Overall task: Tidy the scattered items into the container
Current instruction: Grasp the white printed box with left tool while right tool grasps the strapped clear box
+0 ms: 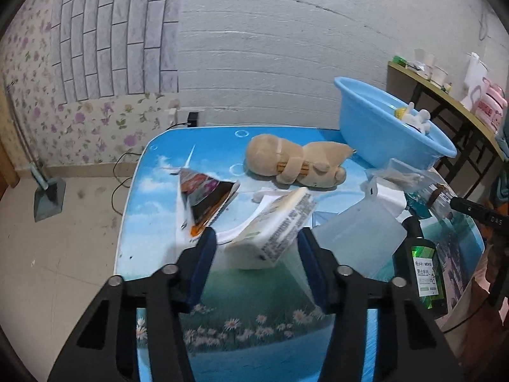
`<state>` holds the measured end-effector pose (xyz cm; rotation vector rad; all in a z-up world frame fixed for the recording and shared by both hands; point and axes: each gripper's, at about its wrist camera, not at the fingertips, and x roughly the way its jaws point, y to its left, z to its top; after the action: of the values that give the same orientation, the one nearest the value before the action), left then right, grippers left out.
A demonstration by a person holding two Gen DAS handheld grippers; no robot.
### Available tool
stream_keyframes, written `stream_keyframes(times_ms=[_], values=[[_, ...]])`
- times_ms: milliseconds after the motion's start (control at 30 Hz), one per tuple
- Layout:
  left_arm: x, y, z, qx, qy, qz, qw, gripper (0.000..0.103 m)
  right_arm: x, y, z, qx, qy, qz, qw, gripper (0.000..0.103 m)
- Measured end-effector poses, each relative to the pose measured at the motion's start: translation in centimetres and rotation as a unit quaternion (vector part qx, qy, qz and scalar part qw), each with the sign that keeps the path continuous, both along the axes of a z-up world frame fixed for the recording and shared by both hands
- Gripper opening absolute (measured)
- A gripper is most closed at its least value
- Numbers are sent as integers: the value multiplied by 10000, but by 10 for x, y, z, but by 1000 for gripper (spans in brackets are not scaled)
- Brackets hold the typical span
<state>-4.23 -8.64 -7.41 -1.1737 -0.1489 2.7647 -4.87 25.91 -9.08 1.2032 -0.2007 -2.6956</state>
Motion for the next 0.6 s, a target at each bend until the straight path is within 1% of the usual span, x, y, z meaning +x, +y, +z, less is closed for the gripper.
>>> stream_keyframes(times_ms=[33,67,167,300,400,467,600], values=[[-1,2,1,-15,15,-53,10000,39,-1,0,0,7,-1,-1,10000,69],[-2,3,1,-58,30,-98,9999,37,-3,0,-1,21,-6,-2,10000,69],[-4,8,3,-235,82,-214,9995,35,-6,0,-2,26,-4,2,10000,69],[-5,7,3,-166,56,-231,9996,33,-6,-5,-1,91,56,132,9999,69],[-4,6,4,-229,53,-196,9995,30,-7,-12,0,189,78,204,9996,69],[-2,6,5,-245,55,-184,9995,28,-11,-15,-3,291,-27,247,9993,53],[4,5,8,-226,98,-163,9996,27,-11,-14,-3,250,-73,296,9992,52]])
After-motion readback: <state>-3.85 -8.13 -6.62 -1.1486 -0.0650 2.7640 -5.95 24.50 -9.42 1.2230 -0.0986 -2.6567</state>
